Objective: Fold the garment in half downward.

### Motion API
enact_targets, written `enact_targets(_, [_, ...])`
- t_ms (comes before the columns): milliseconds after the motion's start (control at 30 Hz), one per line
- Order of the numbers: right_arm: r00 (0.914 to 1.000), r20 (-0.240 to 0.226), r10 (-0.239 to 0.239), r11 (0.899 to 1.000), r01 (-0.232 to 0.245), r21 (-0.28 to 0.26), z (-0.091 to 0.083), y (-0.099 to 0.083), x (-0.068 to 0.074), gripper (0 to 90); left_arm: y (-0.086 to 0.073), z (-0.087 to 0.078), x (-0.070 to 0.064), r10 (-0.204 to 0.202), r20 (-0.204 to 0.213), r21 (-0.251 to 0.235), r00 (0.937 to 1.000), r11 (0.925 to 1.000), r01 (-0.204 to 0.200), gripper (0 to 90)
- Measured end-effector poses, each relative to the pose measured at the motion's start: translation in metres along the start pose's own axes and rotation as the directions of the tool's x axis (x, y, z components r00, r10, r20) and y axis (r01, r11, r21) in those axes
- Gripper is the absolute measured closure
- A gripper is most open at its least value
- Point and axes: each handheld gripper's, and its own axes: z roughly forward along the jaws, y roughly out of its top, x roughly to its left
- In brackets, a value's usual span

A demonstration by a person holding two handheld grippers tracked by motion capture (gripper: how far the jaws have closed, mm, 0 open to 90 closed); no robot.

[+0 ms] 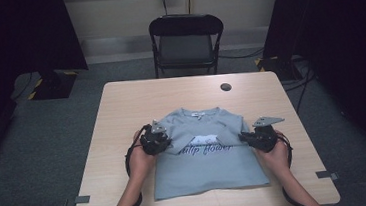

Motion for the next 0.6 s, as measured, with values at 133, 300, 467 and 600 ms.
enact_targets(133, [0.9999,0.003,-0.014,1.000,0.014,0.010,-0.001,-0.003,0.002,82.5,-0.003,0.000,-0.003,0.007,-0.003,-0.006,1.0000,1.0000,-0.007,80.8])
enact_targets(300, [0.9998,0.005,-0.018,1.000,0.018,0.014,-0.001,-0.005,0.003,82.2,-0.005,0.002,-0.002,0.002,-0.005,-0.011,1.0000,0.9999,-0.002,78.7])
enact_targets(467, [0.9997,0.009,-0.022,0.999,0.022,0.024,0.000,-0.005,0.004,82.4,-0.001,0.007,0.000,0.008,-0.015,0.007,0.9999,0.9999,-0.008,79.0])
enact_targets(600, [0.9996,0.016,-0.021,1.000,0.021,0.023,0.001,-0.004,0.005,82.3,0.003,0.011,0.004,0.014,-0.035,0.009,0.9993,0.9999,-0.013,79.0])
